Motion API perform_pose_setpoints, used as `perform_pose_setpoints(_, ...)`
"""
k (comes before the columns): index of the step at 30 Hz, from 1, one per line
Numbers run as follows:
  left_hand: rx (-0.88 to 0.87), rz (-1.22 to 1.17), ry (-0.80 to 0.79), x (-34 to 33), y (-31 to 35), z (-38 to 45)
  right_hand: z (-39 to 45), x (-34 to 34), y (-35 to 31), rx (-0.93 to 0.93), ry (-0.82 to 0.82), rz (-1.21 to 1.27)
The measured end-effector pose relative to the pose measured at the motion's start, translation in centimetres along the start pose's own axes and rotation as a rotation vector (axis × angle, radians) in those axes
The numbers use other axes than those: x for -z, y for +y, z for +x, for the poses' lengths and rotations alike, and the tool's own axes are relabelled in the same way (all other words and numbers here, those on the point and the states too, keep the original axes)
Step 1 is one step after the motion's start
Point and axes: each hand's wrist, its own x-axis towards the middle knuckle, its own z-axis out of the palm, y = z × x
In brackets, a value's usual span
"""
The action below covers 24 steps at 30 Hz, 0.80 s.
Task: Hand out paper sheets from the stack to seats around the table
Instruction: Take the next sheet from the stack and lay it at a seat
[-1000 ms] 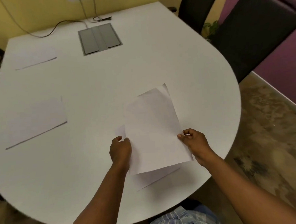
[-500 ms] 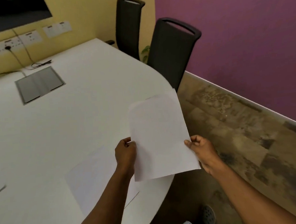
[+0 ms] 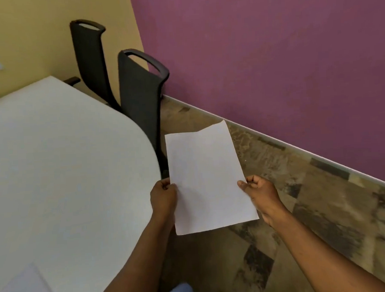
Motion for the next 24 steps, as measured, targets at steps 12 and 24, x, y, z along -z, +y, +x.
perform_pose_setpoints(12, -0.026, -0.042, -0.097, -16.8, 8.8, 13.1, 18.7, 5.8, -4.9, 0.015, 0.125, 0.016)
perform_pose_setpoints(24, 0.039, -0.123, -0.071, -26.7, 20.8, 30.5, 41.6, 3.2, -15.0, 0.043, 0.091, -0.053)
